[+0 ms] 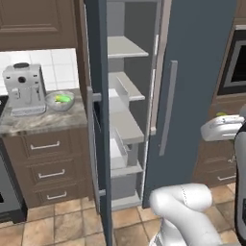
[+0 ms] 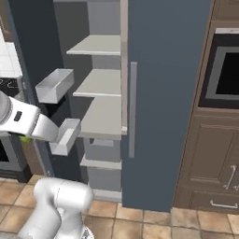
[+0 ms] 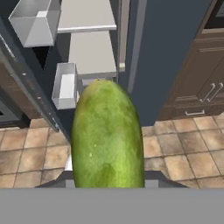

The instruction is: Take the mango, corn, and mango from the freezer and place them in the bowl on the counter.

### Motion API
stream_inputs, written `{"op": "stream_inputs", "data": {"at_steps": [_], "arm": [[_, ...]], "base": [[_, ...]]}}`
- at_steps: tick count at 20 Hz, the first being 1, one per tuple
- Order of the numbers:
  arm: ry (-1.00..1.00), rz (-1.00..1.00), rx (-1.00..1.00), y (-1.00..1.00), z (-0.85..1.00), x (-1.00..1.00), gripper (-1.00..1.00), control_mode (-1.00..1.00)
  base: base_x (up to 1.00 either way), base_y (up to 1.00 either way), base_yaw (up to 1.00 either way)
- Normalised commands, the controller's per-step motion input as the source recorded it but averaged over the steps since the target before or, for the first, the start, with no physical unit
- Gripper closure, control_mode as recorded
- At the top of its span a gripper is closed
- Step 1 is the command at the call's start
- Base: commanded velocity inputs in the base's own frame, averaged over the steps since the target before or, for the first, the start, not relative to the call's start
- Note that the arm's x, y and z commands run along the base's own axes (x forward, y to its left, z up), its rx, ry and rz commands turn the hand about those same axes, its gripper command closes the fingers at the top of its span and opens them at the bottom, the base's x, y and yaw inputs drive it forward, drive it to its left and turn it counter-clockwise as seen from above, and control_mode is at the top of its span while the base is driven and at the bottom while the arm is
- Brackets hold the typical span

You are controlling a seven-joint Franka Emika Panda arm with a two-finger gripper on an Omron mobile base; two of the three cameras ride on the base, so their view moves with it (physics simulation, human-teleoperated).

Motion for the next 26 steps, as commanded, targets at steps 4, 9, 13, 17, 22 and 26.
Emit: {"op": "stream_inputs", "data": {"at_steps": [4,9,13,17,22,26], "arm": [[0.0,0.0,0.0,0.0,0.0,0.0,1.0,1.0],[0.0,0.0,0.0,0.0,0.0,0.0,1.0,1.0],[0.0,0.0,0.0,0.0,0.0,0.0,1.0,1.0],[0.0,0.0,0.0,0.0,0.0,0.0,1.0,1.0],[0.0,0.0,0.0,0.0,0.0,0.0,1.0,1.0],[0.0,0.0,0.0,0.0,0.0,0.0,1.0,1.0]], "base": [[-0.71,0.94,0.05],[-0.23,1.0,0.08],[0.16,1.0,0.08],[0.76,1.0,0.01],[0.99,0.42,-0.05],[0.97,-0.15,-0.04]]}}
